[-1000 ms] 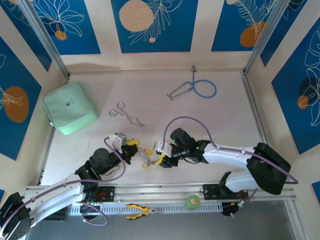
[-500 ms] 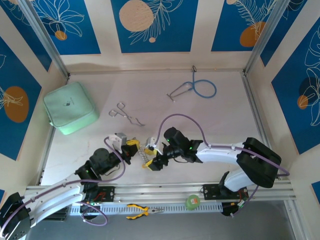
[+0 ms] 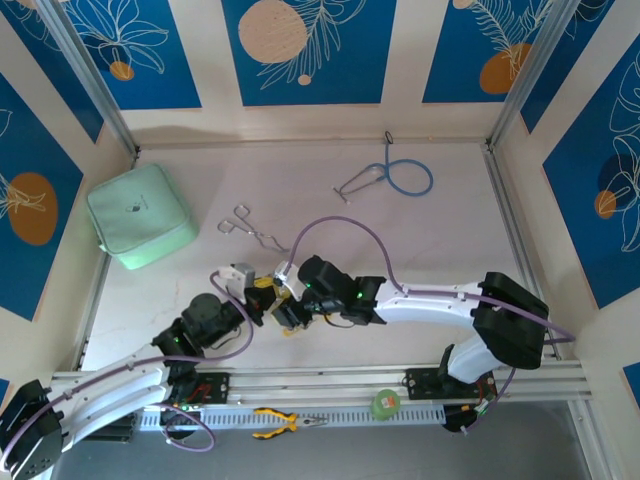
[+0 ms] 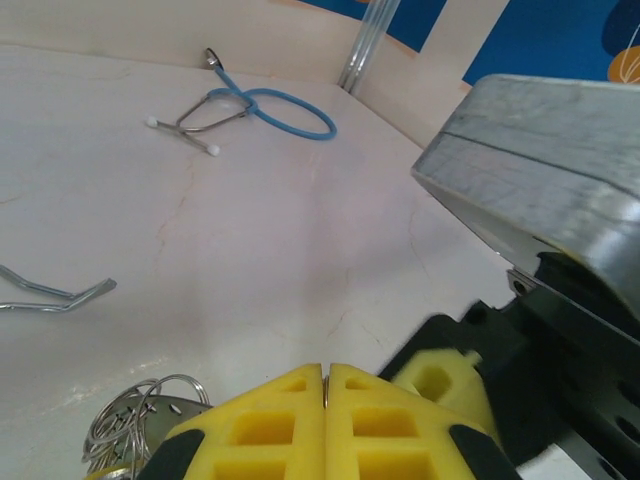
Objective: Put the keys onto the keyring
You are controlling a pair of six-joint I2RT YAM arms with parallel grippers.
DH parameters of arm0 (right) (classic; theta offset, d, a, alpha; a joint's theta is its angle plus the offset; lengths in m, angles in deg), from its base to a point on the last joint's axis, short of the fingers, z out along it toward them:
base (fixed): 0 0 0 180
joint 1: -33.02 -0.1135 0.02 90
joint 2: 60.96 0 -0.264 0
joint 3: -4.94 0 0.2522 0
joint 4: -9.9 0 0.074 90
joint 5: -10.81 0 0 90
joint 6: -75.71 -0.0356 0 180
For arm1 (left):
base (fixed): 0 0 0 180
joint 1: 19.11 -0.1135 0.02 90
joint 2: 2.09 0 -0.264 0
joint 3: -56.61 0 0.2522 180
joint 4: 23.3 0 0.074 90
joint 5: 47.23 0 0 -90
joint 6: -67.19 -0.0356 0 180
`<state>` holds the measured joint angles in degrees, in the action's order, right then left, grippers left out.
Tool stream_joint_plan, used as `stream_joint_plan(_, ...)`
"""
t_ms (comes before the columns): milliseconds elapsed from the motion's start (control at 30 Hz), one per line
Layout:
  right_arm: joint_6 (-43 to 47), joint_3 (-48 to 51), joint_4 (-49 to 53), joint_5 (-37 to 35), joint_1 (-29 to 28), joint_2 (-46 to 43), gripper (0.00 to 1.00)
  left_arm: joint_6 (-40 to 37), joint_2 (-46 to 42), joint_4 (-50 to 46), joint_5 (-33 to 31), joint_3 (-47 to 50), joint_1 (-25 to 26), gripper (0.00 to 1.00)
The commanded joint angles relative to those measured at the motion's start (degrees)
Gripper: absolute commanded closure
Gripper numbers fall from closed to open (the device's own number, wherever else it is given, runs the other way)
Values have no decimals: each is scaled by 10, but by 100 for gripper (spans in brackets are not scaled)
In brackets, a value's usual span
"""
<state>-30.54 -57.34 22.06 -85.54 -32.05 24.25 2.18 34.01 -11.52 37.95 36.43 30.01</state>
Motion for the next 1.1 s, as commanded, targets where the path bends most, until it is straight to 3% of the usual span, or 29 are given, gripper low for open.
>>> stream_joint_plan(0,-44,-20,66,-76,-15,11,69,-5,7,8,-19,-22,-5,100)
stream_joint_plan(167,-58,-37,93,-111,-18,12,89,-10,15,14,-27,-30,-5,100)
stream_joint_plan(267,-67,-45,103,-120,-16,9,100,-27,12,12,-30,-39,-5,77)
stream_joint_plan(333,-79,-57,114,-119,-9,10,100,-47,7,2,-30,-49,-5,57)
stream_joint_plan(400,-92,-68,124,-112,-1,10,100,-71,0,-8,-32,-59,-5,44)
stream_joint_plan(500,-122,-87,146,-107,16,10,100,-110,-22,-28,-34,-73,-6,30)
stream_joint_plan(600,-158,-124,198,-103,38,12,100,-144,-69,-73,-45,-82,-7,22)
stream_joint_plan(700,-205,-177,270,-112,62,23,100,-175,-119,-166,-50,-94,-7,21)
stream_joint_plan(800,-229,-231,316,-96,82,40,100,-191,-144,-238,-21,-91,-7,28)
stream_joint_plan(900,-222,-262,334,-60,91,47,100,-200,-132,-226,34,-67,-6,47)
stream_joint_plan(1067,-182,-271,352,-39,92,31,100,-226,-31,-164,90,-71,-7,57)
